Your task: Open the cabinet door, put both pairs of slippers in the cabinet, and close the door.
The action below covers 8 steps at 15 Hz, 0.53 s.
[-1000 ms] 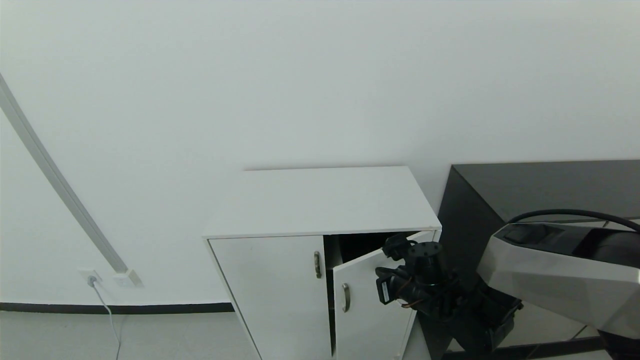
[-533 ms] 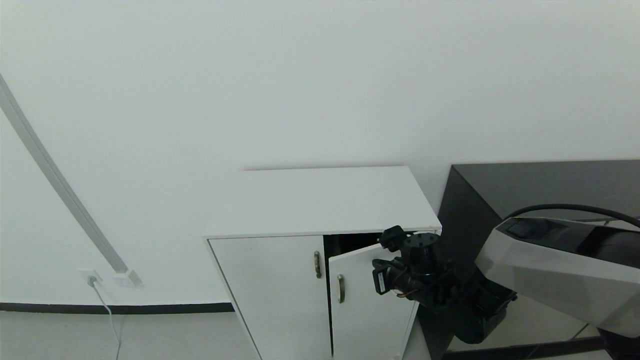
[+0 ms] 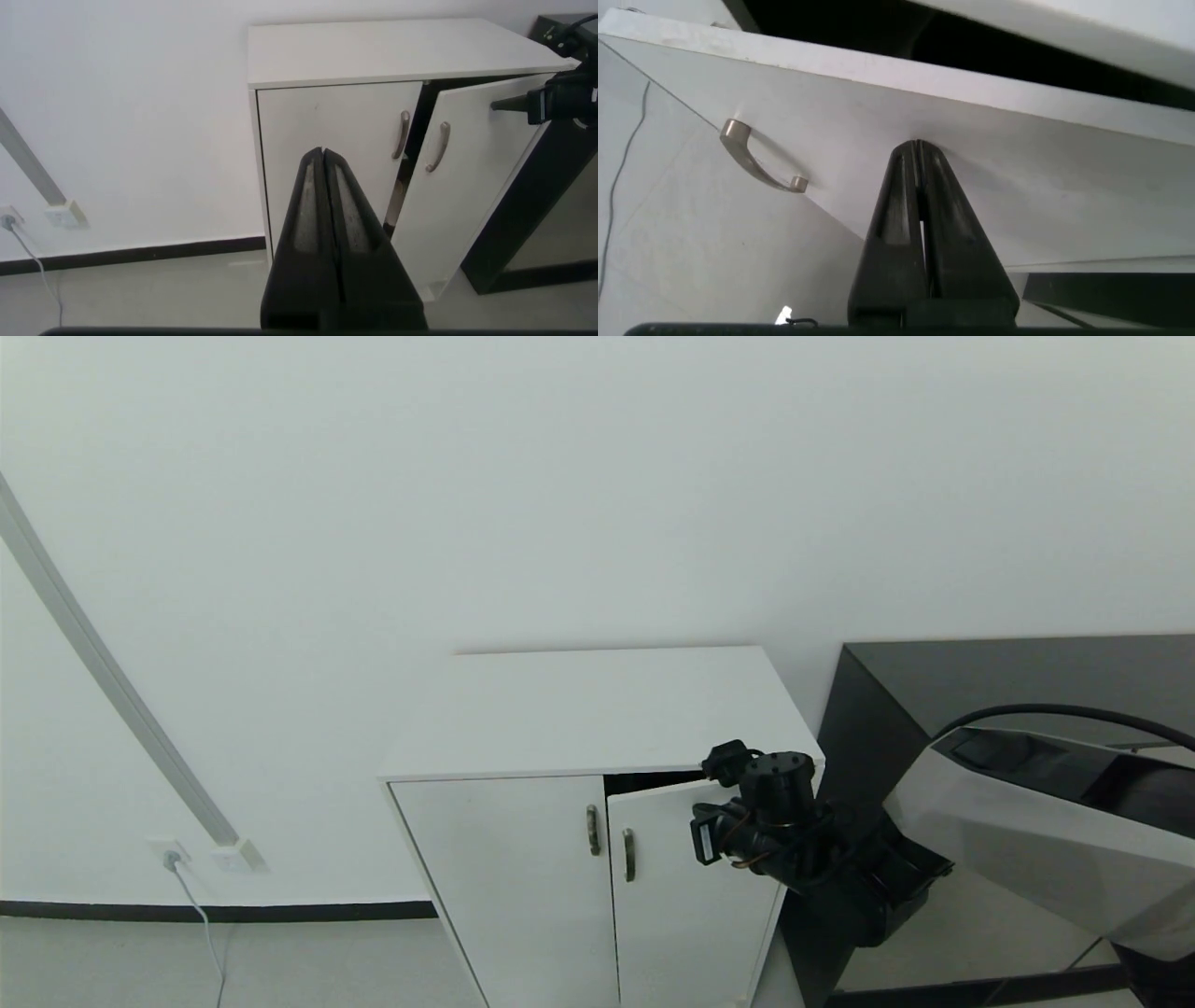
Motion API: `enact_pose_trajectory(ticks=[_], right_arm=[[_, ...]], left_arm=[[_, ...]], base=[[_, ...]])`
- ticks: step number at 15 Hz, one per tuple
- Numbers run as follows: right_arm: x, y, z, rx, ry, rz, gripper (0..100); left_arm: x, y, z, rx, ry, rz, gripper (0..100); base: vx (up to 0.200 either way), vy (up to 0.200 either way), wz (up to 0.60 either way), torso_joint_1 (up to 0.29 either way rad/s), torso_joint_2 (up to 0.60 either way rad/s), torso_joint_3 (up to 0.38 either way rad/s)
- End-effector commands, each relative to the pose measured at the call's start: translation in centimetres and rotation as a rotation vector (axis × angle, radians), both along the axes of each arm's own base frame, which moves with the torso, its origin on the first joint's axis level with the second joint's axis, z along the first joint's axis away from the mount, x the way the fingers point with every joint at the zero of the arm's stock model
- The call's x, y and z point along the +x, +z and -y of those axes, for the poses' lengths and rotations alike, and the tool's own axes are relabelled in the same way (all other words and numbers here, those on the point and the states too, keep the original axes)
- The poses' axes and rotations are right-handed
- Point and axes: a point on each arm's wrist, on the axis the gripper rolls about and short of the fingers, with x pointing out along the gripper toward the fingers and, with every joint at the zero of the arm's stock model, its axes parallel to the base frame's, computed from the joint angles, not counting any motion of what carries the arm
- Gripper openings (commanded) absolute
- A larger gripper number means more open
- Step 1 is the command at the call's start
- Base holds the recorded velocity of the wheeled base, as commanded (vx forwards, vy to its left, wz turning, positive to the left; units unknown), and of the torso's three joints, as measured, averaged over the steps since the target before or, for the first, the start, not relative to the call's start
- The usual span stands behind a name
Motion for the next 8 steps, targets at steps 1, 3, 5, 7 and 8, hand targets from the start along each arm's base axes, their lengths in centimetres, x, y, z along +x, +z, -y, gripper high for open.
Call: enact_pose_trajectory(ticks=[1,3,5,7,8], right_arm=[[0.23,0.22,-0.15,0.004,-0.001,0.007,0],[0.34,0.37,-0.22,0.008,-0.001,0.012,0],[0.40,0.40,-0.26,0.005,-0.001,0.009,0],[0.64,0.55,-0.18,0.004,-0.006,0.011,0],[0.68,0.60,-0.21,0.006,-0.005,0.012,0]], left_arm=[[0.01,0.00,0.00,0.000,0.000,-0.001,0],[0.01,0.00,0.00,0.000,0.000,-0.001,0],[0.01,0.00,0.00,0.000,0.000,-0.001,0],[0.01,0.00,0.00,0.000,0.000,-0.001,0],[-0.01,0.00,0.00,0.000,0.000,0.001,0]], base=[[0.000,0.000,0.00,0.000,0.00,0.000],[0.000,0.000,0.00,0.000,0.00,0.000],[0.000,0.000,0.00,0.000,0.00,0.000],[0.000,0.000,0.00,0.000,0.00,0.000],[0.000,0.000,0.00,0.000,0.00,0.000]])
